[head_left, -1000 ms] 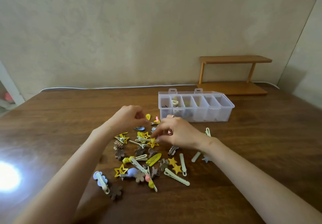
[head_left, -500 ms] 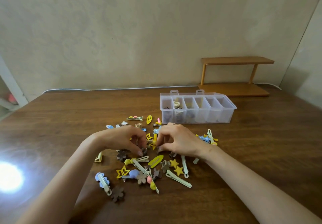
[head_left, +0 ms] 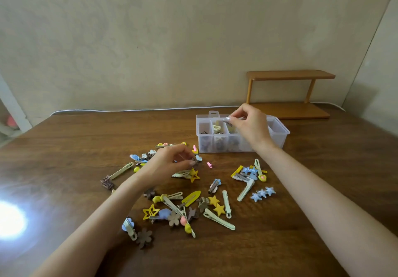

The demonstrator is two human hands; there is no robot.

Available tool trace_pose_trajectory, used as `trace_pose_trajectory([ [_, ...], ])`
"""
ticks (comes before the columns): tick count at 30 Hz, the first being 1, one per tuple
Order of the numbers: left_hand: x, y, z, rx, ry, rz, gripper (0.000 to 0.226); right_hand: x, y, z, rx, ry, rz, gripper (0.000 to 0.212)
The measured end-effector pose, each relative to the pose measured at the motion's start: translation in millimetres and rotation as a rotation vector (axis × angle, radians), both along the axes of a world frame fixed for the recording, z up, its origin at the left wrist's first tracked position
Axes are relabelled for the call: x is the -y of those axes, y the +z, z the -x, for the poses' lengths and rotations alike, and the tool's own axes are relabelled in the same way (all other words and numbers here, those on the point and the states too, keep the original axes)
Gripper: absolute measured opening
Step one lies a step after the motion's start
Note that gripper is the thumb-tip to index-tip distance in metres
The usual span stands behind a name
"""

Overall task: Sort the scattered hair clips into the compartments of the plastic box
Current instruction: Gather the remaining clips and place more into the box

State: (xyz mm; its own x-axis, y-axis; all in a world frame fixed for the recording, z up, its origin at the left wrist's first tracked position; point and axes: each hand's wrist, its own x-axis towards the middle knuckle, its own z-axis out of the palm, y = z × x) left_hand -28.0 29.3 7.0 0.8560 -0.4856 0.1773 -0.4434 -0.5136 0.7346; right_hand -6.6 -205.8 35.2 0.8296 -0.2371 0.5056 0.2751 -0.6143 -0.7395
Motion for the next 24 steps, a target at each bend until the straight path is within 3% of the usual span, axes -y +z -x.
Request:
trace_pose_trajectory([
  [5, 4.2, -0.7, 5.7, -0.124, 0.002, 0.138, 0.010, -11.0, 1.8, -18.2, -0.126, 0.028, 0.218, 0.008],
  [8, 5.6, -1.3, 4.9, -0.229, 0.032, 0.245, 0.016, -17.5, 3.5, -10.2, -0.054, 0.058, 0.202, 0.008],
  [12, 7.3, -0.7, 6.9, -0.325, 0.039, 0.351, 0.021, -26.9, 4.0, 18.0, -0.133, 0.372, 0.071, 0.013],
  [16, 9.6, -0.2, 7.6, -0.380, 0.055, 0.447, 0.023, -34.9, -7.5, 35.6, -0.329, 0.658, 0.155, 0.033],
  [24, 12.9, -4.5, 6.9, -0.377, 0.076, 0.391, 0.022, -40.6, -31.1, 39.9, -0.309, 0.595, 0.142, 0.024],
])
